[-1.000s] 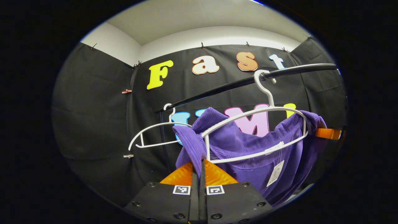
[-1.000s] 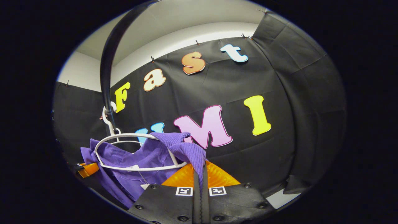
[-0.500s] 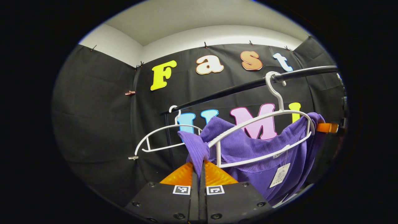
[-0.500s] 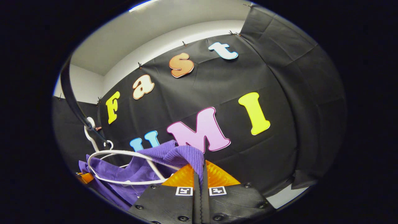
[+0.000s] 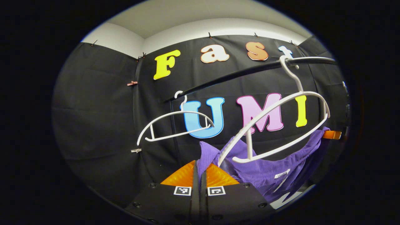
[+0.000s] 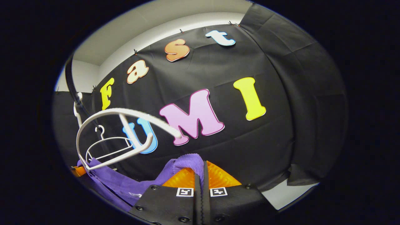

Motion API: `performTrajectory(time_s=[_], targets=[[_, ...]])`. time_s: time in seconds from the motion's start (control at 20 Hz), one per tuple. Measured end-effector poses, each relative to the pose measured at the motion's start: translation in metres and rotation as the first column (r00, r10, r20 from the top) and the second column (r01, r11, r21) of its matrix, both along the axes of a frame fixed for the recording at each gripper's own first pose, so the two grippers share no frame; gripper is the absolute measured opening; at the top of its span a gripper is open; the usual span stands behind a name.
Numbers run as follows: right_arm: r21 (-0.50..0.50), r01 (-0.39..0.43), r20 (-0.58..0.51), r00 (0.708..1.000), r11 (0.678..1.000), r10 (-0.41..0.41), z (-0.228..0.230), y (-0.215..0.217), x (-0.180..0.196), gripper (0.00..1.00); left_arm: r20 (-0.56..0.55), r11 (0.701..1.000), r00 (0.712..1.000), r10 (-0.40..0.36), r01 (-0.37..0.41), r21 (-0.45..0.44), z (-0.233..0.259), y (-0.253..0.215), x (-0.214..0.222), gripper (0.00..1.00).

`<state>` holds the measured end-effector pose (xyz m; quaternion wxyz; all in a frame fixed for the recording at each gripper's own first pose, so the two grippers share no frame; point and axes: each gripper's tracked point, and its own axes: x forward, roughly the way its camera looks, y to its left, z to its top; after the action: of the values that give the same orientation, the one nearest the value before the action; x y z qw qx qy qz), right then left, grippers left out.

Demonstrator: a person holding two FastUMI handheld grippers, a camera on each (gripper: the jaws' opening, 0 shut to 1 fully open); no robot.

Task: Grasp the clothes on the hanger with both hands and then place them into the laundry hamper below.

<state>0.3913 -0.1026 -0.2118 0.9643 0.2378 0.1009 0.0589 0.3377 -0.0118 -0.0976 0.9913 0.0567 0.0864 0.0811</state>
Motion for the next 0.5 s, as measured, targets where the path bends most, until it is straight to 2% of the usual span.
performTrajectory(time_s=[0.25, 0.5], targets=[[-0.011, -0.085, -0.049, 0.995, 0.996, 0.084, -0.021, 0.033, -0.037, 0.04, -0.074, 1.0, 0.997, -0.007, 0.007, 0.002, -0.045, 0.003, -0.02, 0.05], [-0.006, -0.151, -0.111, 0.983, 0.989, 0.149, -0.039, 0.063, -0.07, 0.05, -0.143, 0.998, 0.988, -0.063, 0.061, -0.019, -0.079, -0.021, -0.04, 0.05]])
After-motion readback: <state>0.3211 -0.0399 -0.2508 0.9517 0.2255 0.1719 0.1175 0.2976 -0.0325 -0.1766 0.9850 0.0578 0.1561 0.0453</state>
